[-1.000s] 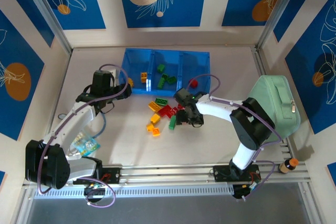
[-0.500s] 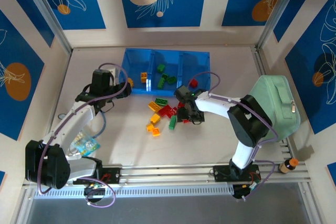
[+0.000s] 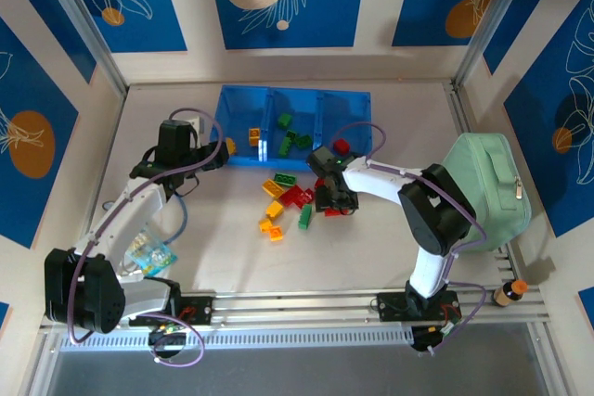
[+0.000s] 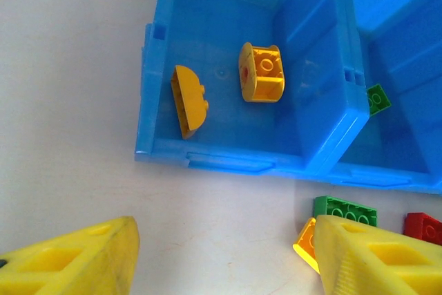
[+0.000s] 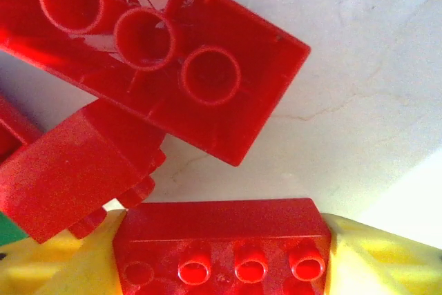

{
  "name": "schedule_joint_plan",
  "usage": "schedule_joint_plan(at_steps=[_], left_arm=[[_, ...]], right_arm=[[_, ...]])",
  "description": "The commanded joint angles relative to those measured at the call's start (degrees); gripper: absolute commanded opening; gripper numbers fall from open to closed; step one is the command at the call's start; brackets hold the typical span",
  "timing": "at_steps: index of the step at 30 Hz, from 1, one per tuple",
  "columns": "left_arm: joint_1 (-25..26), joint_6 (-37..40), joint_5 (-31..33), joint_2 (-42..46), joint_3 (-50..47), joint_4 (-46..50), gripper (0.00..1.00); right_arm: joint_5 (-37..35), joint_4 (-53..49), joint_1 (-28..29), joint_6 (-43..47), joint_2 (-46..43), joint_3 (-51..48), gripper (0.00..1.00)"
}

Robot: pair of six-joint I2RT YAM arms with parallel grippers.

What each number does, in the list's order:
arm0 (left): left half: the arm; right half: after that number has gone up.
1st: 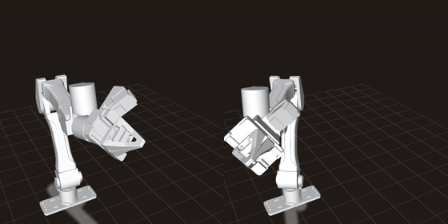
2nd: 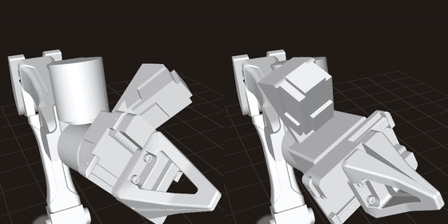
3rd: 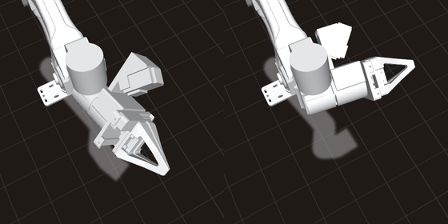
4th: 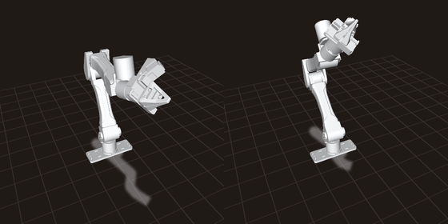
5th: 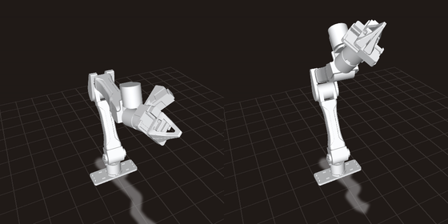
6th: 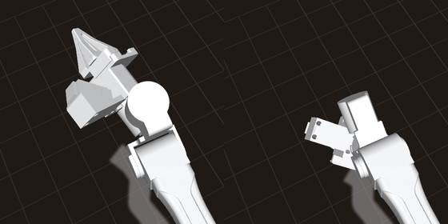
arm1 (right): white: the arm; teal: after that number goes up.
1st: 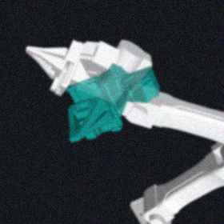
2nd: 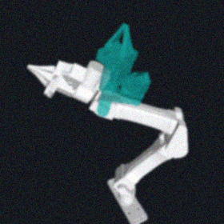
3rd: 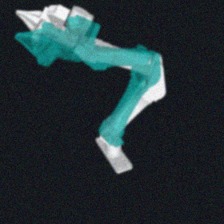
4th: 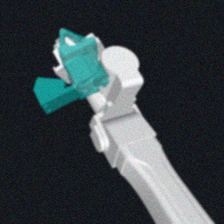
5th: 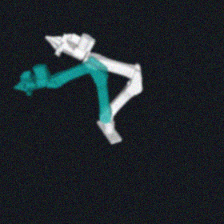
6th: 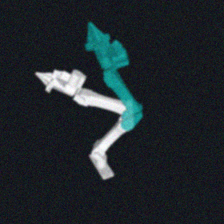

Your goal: Sort the legos into containers by color

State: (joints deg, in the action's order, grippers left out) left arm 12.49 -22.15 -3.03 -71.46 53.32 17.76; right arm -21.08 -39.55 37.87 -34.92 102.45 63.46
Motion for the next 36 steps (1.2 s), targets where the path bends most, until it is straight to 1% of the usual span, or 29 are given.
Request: schedule_joint_plan(at_steps=[1, 6, 9, 13, 17, 20, 24, 28, 29, 32, 36], left_arm=[[-1.1, 0.0, -1.1, 0.1, 1.3, -0.7, 0.68], [-1.9, -0.8, -1.8, 0.1, 1.1, -1.3, 0.68], [-2.1, -1.2, -2.0, 0.4, 1.2, -1.6, 0.68], [-2.2, -1.2, -2.1, 1.7, 0.7, -1.6, 0.68], [-2.1, 0.1, -0.7, 1.6, 1.7, 0.0, 0.68], [-2.2, 0.0, -0.7, 1.0, 2.9, 0.7, 0.69], [-2.5, -0.5, -1.2, 0.1, 3.9, 0.5, 0.71], [-2.8, -0.7, -1.7, -0.7, 4.3, 0.5, 0.71], [-2.8, -0.7, -1.8, -0.9, 4.3, 0.4, 0.71], [-3.1, -0.6, -2.3, -2.3, 4.8, 0.1, 0.72], [-3.8, -0.1, -1.7, -5.6, 7.1, 0.4, 0.75]], right_arm=[[0.1, -1.8, 0.7, -0.7, 0.2, 0.1, 0.61], [-2.6, -4.9, 0.1, 0.4, -5.1, 2.3, 0.59], [-2.5, -6.2, -3.7, 3.8, -7.6, 6.5, 0.58], [-1.7, -7.9, -9.0, 8.1, -7.3, 14.6, 0.58], [1.5, -8.9, -14.1, 11.2, -1.9, 22.8, 0.58], [3.3, -9.9, -16.6, 12.3, 3.1, 28.5, 0.57], [4.3, -11.5, -18.2, 12.9, 9.1, 34.8, 0.57], [4.6, -11.5, -18.4, 12.9, 12.4, 36.8, 0.57], [4.7, -11.6, -18.5, 12.8, 13.0, 36.9, 0.58], [4.2, -11.7, -18.1, 12.5, 13.6, 37.2, 0.71], [2.7, -11.4, -17.4, 12.3, 12.7, 36.8, 0.76]])
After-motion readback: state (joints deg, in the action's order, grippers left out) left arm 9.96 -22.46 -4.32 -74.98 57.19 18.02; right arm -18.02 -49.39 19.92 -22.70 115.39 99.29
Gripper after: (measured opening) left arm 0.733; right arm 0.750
